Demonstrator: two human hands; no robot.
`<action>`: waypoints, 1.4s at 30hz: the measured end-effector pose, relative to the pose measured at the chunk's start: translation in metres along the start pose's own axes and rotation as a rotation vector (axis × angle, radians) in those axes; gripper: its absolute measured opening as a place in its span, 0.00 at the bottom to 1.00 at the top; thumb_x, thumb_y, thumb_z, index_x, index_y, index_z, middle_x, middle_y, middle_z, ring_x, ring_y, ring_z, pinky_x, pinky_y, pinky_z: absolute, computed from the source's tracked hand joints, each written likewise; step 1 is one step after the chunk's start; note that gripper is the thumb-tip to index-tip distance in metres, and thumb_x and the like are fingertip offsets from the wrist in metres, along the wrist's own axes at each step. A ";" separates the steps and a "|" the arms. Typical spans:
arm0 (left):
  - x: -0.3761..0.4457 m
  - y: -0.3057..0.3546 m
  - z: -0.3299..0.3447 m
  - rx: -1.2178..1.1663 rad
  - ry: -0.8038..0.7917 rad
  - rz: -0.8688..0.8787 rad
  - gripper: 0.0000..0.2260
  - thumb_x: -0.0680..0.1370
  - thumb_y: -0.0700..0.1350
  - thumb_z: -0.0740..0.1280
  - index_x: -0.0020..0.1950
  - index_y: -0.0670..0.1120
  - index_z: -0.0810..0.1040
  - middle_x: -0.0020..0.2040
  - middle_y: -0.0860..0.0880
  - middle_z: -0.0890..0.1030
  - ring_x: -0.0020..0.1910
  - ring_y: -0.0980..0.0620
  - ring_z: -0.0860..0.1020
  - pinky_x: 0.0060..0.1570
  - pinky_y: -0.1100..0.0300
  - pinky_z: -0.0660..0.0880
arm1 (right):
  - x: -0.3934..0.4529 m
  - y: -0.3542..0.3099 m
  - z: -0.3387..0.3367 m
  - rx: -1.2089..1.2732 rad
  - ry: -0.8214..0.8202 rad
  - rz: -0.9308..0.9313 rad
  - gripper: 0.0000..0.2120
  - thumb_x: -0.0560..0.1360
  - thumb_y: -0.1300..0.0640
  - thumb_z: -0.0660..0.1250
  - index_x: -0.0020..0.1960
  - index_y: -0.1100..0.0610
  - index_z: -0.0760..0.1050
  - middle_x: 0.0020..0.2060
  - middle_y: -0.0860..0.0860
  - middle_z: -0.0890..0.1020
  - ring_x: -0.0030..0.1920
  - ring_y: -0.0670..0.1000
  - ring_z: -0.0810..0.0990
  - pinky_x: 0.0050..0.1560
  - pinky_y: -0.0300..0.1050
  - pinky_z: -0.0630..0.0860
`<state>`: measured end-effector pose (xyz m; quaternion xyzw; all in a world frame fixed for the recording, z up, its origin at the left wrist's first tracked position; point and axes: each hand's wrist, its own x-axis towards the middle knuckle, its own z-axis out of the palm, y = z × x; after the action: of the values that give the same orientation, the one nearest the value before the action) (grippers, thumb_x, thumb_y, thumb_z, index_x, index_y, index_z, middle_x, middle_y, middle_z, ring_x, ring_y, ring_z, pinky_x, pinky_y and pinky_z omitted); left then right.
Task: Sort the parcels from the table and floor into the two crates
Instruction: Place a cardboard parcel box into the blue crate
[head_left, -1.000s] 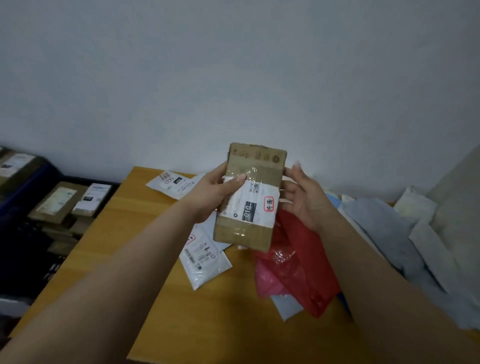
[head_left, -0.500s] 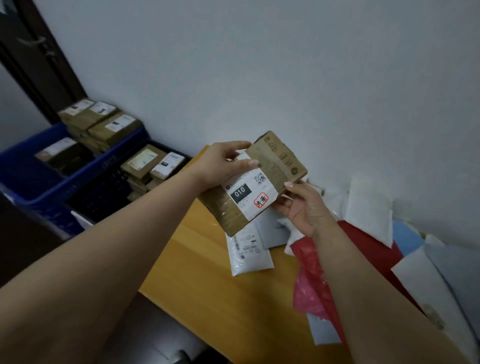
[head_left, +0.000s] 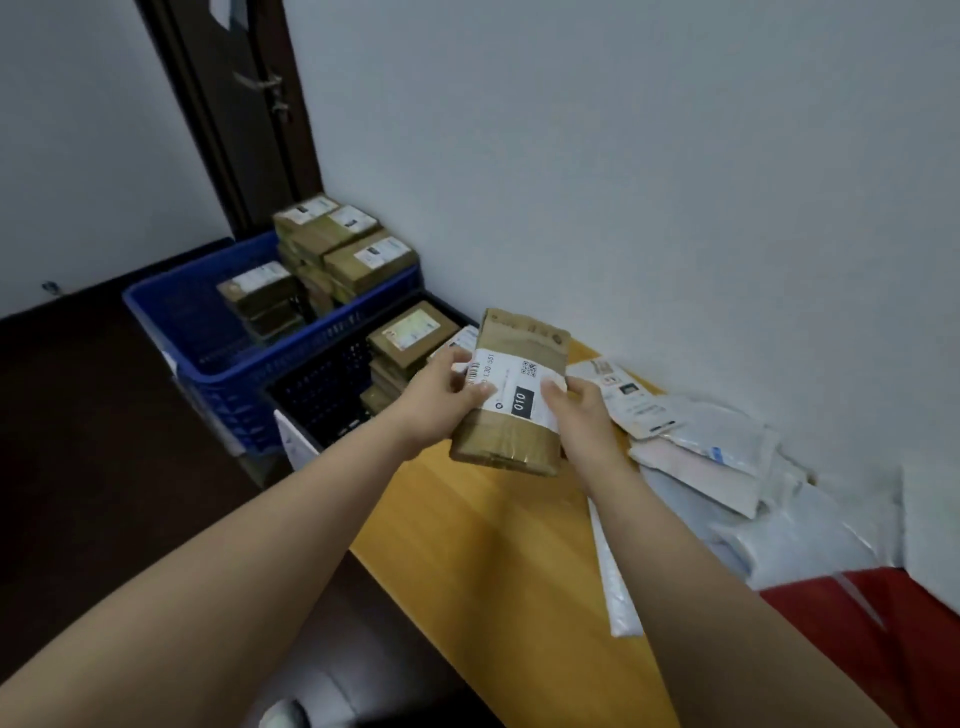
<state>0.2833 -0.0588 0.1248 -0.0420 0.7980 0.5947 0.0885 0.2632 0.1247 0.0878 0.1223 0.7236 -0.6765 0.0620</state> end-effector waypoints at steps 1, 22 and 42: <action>0.003 -0.010 -0.023 0.015 0.008 -0.002 0.22 0.79 0.46 0.68 0.71 0.47 0.66 0.53 0.53 0.77 0.49 0.57 0.78 0.42 0.62 0.77 | 0.002 0.000 0.026 -0.030 0.001 -0.024 0.18 0.78 0.47 0.66 0.63 0.53 0.67 0.48 0.47 0.82 0.40 0.41 0.84 0.32 0.34 0.77; 0.082 -0.159 -0.368 0.172 0.010 -0.181 0.22 0.78 0.44 0.69 0.72 0.46 0.70 0.65 0.48 0.76 0.63 0.52 0.74 0.64 0.55 0.72 | 0.078 0.007 0.414 -0.360 0.019 0.017 0.15 0.78 0.46 0.66 0.58 0.55 0.73 0.47 0.49 0.80 0.48 0.50 0.80 0.46 0.46 0.77; 0.298 -0.208 -0.575 0.156 -0.167 -0.269 0.24 0.77 0.35 0.68 0.73 0.45 0.69 0.67 0.46 0.75 0.65 0.48 0.74 0.67 0.50 0.71 | 0.274 -0.029 0.624 -0.499 -0.145 0.263 0.22 0.76 0.44 0.68 0.62 0.58 0.72 0.52 0.51 0.77 0.50 0.51 0.76 0.46 0.45 0.73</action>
<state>-0.0259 -0.6581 0.0309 -0.0920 0.8188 0.5151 0.2361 -0.0554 -0.4720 -0.0017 0.1473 0.8392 -0.4708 0.2290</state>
